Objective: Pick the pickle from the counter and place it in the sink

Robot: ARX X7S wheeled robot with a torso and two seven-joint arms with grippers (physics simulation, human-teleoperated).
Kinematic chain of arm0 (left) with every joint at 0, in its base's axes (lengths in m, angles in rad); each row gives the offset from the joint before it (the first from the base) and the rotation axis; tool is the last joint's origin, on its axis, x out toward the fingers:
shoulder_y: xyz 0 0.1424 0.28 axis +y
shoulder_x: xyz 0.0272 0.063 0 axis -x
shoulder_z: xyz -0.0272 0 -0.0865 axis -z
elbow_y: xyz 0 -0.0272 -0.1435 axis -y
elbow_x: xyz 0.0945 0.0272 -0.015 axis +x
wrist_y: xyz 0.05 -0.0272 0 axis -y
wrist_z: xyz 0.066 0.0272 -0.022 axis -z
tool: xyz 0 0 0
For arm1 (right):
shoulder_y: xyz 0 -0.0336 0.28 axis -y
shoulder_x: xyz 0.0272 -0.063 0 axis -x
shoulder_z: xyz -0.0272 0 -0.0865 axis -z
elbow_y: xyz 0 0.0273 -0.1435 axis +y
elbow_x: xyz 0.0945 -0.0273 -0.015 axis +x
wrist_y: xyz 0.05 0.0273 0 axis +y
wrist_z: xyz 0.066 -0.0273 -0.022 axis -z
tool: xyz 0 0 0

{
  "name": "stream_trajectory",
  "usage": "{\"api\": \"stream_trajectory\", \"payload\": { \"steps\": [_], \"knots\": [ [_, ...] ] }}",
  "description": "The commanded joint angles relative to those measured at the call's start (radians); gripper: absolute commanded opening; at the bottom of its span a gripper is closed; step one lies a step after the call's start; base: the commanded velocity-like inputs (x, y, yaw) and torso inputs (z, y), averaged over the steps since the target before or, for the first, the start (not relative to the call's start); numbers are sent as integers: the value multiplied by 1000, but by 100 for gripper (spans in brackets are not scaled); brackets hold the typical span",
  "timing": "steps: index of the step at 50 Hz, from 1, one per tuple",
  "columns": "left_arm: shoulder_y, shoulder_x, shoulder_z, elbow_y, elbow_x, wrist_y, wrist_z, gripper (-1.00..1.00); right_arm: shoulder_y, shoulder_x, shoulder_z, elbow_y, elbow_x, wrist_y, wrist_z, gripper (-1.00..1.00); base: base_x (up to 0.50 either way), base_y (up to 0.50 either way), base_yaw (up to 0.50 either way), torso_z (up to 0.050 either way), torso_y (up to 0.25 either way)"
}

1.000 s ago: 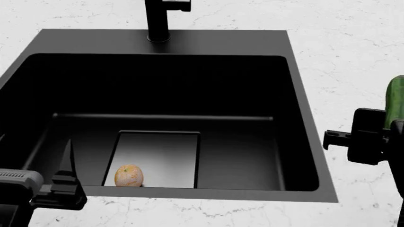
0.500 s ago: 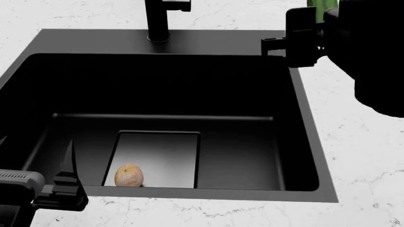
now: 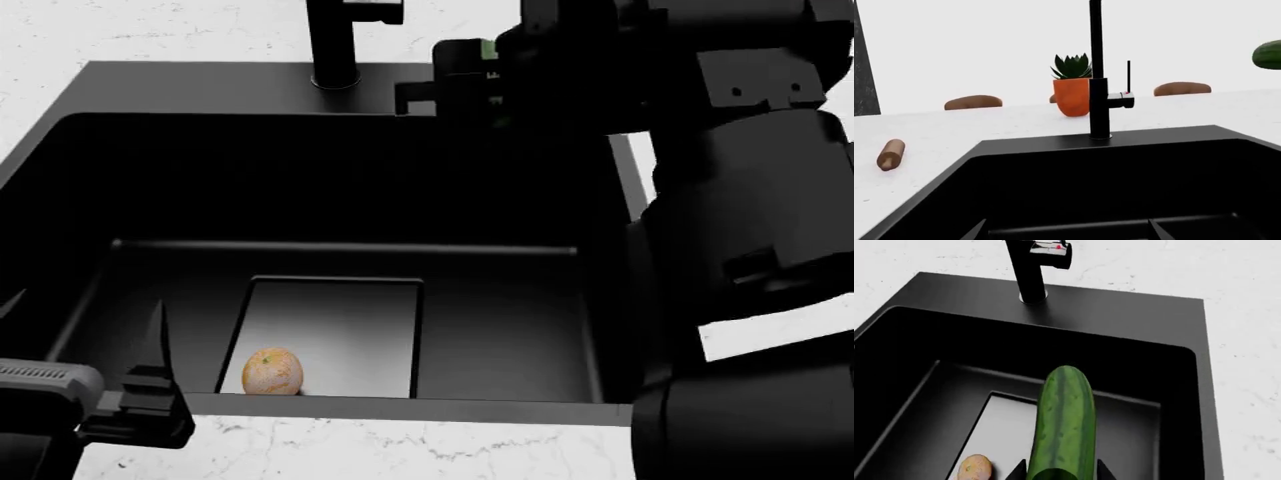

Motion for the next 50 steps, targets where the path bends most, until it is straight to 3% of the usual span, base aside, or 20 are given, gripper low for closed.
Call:
{"api": "stream_trajectory", "payload": {
  "steps": [1, 7, 14, 24, 47, 48, 50],
  "knots": [
    [-6, -3, 6, -13, -2, 5, 2, 100, -65, -104, -156, 147, -93, 0, -204, -100, 0, 0, 0, 0, 0],
    [-7, -4, 5, -23, -3, 9, 1, 100, -91, -104, -494, 127, 167, 5, -234, -100, 0, 0, 0, 0, 0],
    [-9, -2, 7, -37, -6, 20, 4, 100, -115, -104, -673, 107, 307, 16, -233, -100, 0, 0, 0, 0, 0],
    [-5, -3, 7, -45, -9, 28, 2, 100, -168, -104, -751, 95, 357, 10, -231, -100, 0, 0, 0, 0, 0],
    [0, -6, 12, -57, -16, 39, -2, 100, -226, -104, -750, 102, 369, 0, -167, -100, 0, 0, 0, 0, 0],
    [-1, -6, 12, -58, -17, 39, -2, 100, -224, -104, -742, 110, 375, -16, -135, 100, 0, 0, 0, 0, 0],
    [-1, -7, 12, -57, -18, 39, -2, 100, -221, -104, -751, 106, 369, -11, -155, 100, 0, 0, 0, 0, 0]
  ]
}}
